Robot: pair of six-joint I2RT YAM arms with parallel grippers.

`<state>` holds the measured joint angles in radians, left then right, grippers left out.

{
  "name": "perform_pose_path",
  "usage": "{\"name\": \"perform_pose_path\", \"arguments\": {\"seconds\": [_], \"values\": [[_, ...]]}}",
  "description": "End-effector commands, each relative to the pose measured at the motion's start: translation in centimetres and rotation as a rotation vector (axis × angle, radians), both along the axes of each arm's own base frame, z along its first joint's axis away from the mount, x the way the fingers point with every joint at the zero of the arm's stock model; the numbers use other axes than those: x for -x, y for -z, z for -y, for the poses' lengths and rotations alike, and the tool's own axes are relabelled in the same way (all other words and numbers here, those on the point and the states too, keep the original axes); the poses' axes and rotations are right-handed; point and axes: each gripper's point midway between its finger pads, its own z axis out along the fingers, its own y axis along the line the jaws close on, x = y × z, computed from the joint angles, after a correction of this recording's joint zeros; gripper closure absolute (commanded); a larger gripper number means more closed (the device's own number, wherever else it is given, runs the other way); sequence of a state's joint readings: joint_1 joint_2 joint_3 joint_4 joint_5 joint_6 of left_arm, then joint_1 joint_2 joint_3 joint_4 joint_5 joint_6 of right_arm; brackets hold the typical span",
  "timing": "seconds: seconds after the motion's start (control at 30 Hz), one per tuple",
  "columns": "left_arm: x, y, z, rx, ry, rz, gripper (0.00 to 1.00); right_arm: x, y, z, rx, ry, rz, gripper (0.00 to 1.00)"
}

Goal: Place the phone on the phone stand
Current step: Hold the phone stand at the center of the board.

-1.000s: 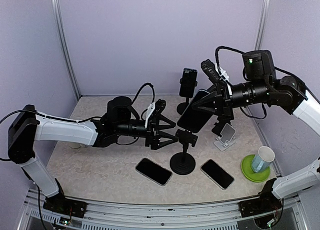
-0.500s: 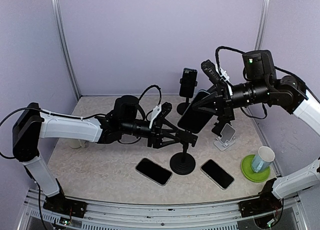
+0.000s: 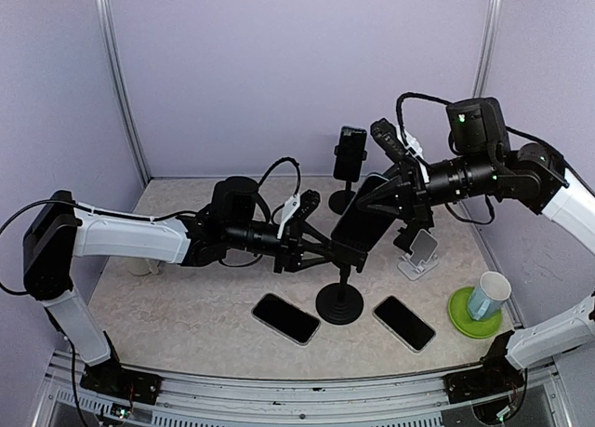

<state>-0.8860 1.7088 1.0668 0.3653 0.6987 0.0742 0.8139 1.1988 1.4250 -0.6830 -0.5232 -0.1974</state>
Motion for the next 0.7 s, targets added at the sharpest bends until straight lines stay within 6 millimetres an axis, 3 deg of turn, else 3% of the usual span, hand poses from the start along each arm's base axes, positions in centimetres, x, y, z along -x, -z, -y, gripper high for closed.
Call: {"name": "perform_pose_path", "arguments": {"seconds": [0.0,0.17,0.4,0.67], "values": [[-0.1,-1.1,0.2,0.027,0.001,0.016,0.69,-0.4,-1.2,0.0,-0.041,0.006,0.05,1.0],[0.1,-1.2,0.5,0.03,0.007,0.018,0.84,0.0,-0.5,-0.6,-0.033,-0.04,0.026,1.0],[0.4,-1.6,0.7,0.039,0.021,0.025,0.87,0.1,1.1,-2.4,-0.007,-0.137,-0.03,1.0],[1.0,-1.2,0.9,0.044,0.034,0.02,0.88,-0.5,4.8,-4.5,0.081,-0.232,-0.118,1.0]]}}
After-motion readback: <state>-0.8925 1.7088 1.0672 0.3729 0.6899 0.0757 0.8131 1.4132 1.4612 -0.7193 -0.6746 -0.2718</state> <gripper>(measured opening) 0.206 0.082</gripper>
